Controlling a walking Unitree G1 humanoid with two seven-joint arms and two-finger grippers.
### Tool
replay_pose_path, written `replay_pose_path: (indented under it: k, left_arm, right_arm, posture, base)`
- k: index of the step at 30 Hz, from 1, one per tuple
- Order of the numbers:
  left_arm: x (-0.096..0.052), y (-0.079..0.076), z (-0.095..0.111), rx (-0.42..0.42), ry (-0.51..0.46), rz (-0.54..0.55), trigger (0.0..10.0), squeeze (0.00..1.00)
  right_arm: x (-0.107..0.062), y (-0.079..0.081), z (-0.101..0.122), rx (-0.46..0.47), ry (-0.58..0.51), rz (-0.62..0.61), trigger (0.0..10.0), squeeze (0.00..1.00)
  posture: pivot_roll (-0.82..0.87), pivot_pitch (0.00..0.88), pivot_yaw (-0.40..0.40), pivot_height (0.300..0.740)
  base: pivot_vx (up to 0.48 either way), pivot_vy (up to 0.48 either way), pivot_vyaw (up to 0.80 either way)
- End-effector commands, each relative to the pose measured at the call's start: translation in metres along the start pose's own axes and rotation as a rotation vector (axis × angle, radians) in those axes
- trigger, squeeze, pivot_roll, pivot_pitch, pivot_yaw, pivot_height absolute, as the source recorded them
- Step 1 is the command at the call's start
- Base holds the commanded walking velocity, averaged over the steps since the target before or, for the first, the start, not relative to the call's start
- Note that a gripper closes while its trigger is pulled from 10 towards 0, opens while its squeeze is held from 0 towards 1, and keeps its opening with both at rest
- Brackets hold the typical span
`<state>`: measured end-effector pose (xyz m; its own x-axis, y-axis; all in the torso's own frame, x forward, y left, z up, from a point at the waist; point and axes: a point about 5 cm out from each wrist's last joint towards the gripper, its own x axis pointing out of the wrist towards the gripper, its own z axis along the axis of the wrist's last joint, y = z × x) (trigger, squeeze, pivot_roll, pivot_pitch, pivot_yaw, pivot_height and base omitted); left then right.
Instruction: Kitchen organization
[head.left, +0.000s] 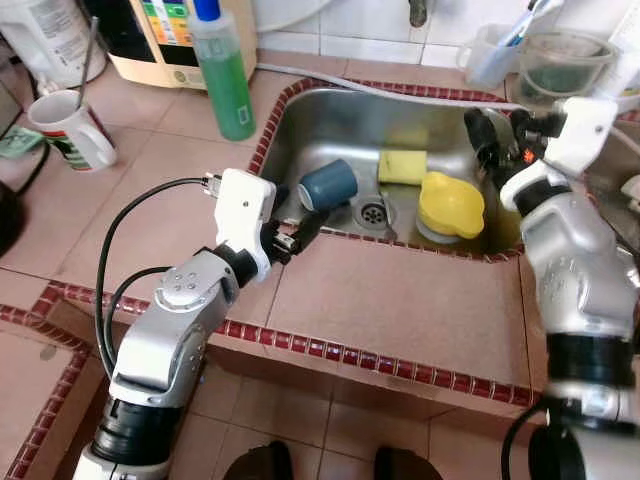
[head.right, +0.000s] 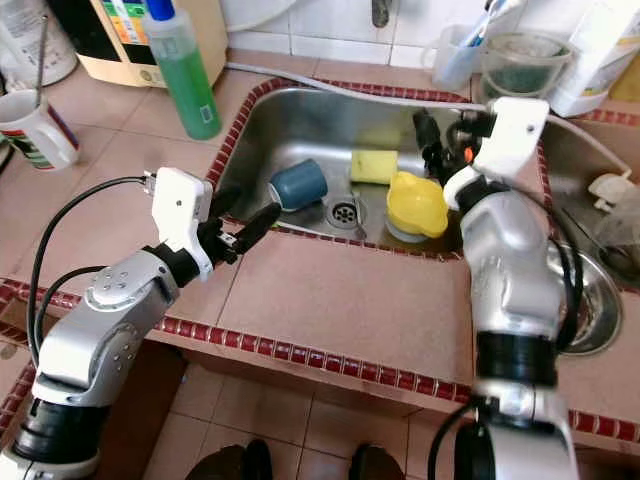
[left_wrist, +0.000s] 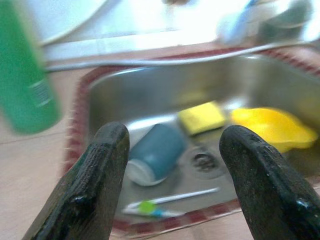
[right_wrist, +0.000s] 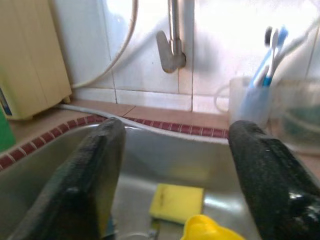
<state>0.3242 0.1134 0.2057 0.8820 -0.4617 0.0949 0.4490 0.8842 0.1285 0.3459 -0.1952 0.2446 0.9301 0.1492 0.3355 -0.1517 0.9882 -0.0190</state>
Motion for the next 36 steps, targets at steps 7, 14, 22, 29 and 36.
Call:
replay_pose_path:
  k: [7, 14, 22, 29, 36]
  left_arm:
    - [0.006, 0.019, -0.029, -0.150, 0.135, 0.096, 10.0, 0.00]
    - [0.004, 0.016, -0.031, -0.164, 0.058, 0.023, 10.0, 0.00]
    - [0.001, 0.011, -0.030, -0.173, -0.098, 0.046, 10.0, 0.00]
    - [-0.005, -0.007, -0.034, -0.190, -0.185, 0.028, 10.0, 0.00]
    - [-0.012, -0.017, -0.047, -0.155, -0.172, -0.011, 10.0, 0.00]
  right_arm:
    - [-0.015, 0.009, 0.015, -0.036, -0.107, -0.019, 10.0, 0.00]
    - [-0.037, 0.024, 0.005, -0.034, -0.142, 0.002, 10.0, 0.00]
    - [-0.056, 0.031, -0.012, 0.015, -0.103, -0.060, 10.0, 0.00]
    - [-0.076, 0.041, -0.037, -0.027, -0.061, -0.120, 10.0, 0.00]
    - [-0.089, 0.041, -0.052, -0.040, -0.008, -0.153, 10.0, 0.00]
  posture:
    - [-0.10, 0.044, 0.052, 0.740]
    - [-0.11, 0.010, 0.043, 0.740]
    - [-0.11, 0.000, 0.045, 0.740]
    - [-0.11, 0.000, 0.059, 0.740]
    - [-0.12, 0.000, 0.060, 0.740]
  base:
    - [0.000, 0.000, 0.00]
    - [0.000, 0.000, 0.00]
    - [0.000, 0.000, 0.00]
    - [0.000, 0.000, 0.00]
    - [0.000, 0.000, 0.00]
